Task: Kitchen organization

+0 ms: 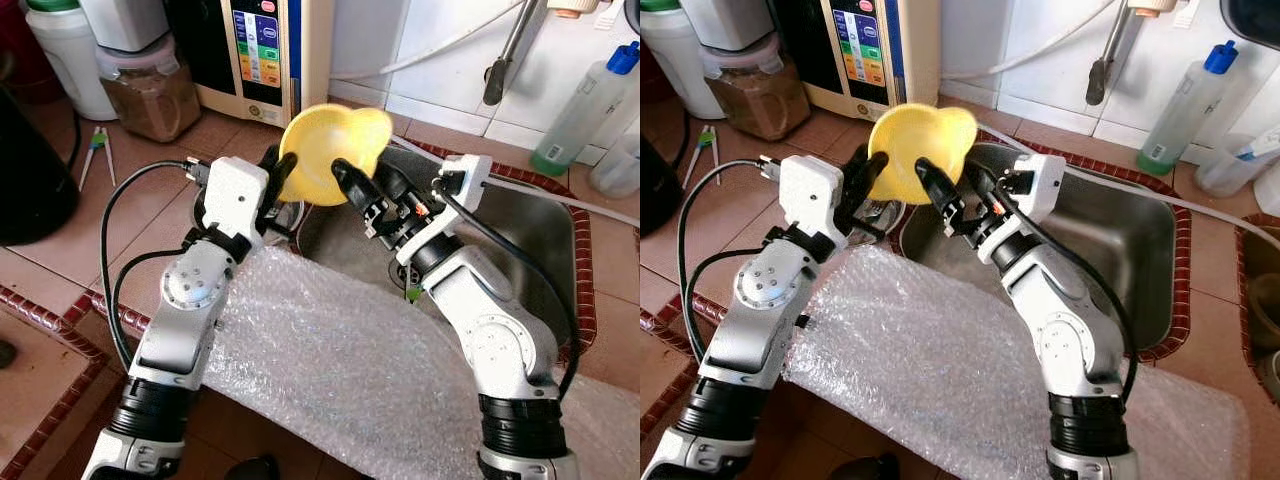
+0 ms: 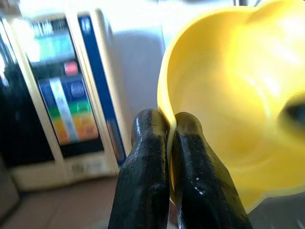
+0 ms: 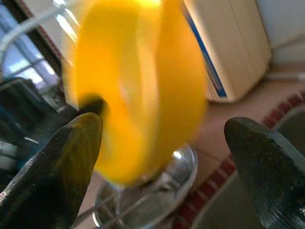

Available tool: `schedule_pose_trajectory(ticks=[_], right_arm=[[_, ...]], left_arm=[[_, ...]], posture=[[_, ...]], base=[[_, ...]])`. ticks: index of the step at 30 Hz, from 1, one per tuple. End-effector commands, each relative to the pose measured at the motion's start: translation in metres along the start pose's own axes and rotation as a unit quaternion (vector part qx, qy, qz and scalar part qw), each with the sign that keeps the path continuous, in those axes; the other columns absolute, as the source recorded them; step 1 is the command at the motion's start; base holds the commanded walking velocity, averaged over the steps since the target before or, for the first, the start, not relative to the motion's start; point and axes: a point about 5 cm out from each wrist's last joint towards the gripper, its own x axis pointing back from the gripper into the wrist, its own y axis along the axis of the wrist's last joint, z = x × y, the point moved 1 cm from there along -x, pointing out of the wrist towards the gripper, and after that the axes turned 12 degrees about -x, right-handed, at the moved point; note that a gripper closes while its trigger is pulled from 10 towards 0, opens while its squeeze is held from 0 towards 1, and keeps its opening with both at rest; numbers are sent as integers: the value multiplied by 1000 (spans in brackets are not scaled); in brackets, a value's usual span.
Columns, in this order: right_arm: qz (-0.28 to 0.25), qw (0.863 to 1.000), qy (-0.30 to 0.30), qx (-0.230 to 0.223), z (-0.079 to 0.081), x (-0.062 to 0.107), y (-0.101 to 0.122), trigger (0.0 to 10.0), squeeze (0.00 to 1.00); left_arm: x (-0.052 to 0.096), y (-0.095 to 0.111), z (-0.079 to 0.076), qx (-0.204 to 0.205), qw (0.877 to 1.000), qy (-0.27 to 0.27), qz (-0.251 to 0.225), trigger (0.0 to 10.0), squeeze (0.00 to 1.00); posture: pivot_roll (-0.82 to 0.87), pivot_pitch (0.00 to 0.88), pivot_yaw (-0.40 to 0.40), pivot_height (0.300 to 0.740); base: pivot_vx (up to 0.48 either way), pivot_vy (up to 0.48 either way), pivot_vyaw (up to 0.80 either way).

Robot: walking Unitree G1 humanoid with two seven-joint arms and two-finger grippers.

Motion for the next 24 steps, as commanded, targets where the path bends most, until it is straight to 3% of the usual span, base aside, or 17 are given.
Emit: schedule_pose_trajectory(ticks=[1, 3, 4, 5, 24], right_arm=[[-7, 999, -37, 8, -7, -3, 1, 10000, 0], [-10, 999, -47, 12, -9, -4, 2, 10000, 0], [-18, 998, -55, 7, -11, -5, 3, 6392, 0], [-22, 998, -63, 6, -13, -5, 4, 0, 0], [-49, 990, -133, -2, -38, -7, 19, 0, 0]], left_arm=[[-2, 8, -2, -3, 1000, 4, -18, 0, 0], [-2, 7, -2, -2, 1000, 4, -17, 0, 0], [-1, 7, -4, -2, 1000, 2, -18, 0, 0], [-1, 7, -4, -1, 1000, 2, -20, 0, 0], [3, 5, -9, 14, 1000, -5, -21, 0, 0]], posture=[[44, 134, -14, 740], [44, 135, -14, 740], [45, 136, -14, 740], [46, 135, -15, 740], [41, 141, -24, 740]], base=[[0, 0, 0], [0, 0, 0], [0, 0, 0], [0, 0, 0], [0, 0, 0]])
